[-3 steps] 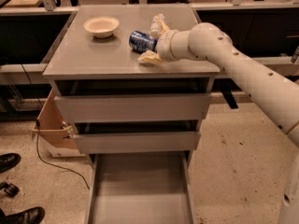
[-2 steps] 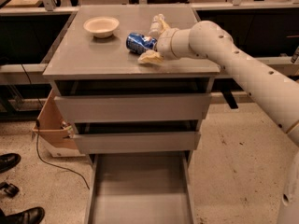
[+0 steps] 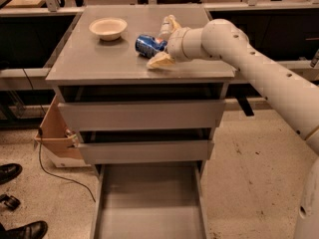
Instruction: Pick pepsi can from bottom drawer and place on counter
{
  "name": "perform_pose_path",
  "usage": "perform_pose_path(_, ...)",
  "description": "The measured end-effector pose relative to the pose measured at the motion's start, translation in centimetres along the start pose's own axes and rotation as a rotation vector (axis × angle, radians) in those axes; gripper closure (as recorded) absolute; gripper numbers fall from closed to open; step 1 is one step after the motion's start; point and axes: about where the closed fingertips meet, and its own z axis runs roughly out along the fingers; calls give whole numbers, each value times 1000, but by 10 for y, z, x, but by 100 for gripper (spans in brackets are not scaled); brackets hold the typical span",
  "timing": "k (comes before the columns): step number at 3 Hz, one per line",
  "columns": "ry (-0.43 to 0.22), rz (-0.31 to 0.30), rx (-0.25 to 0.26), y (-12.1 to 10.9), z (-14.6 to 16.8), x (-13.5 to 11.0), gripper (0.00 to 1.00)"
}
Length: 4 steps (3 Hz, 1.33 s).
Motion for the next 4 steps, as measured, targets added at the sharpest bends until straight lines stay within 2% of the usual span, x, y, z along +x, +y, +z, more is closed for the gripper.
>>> perform_pose_path(1, -36, 14, 13, 12, -41, -12, 20)
perform_pose_path(2, -1, 60, 56, 13, -107, 27, 36)
perform_pose_path(3, 55, 106, 110, 15, -170, 67, 14)
perform_pose_path(4, 92, 145, 132, 22, -202, 96, 0)
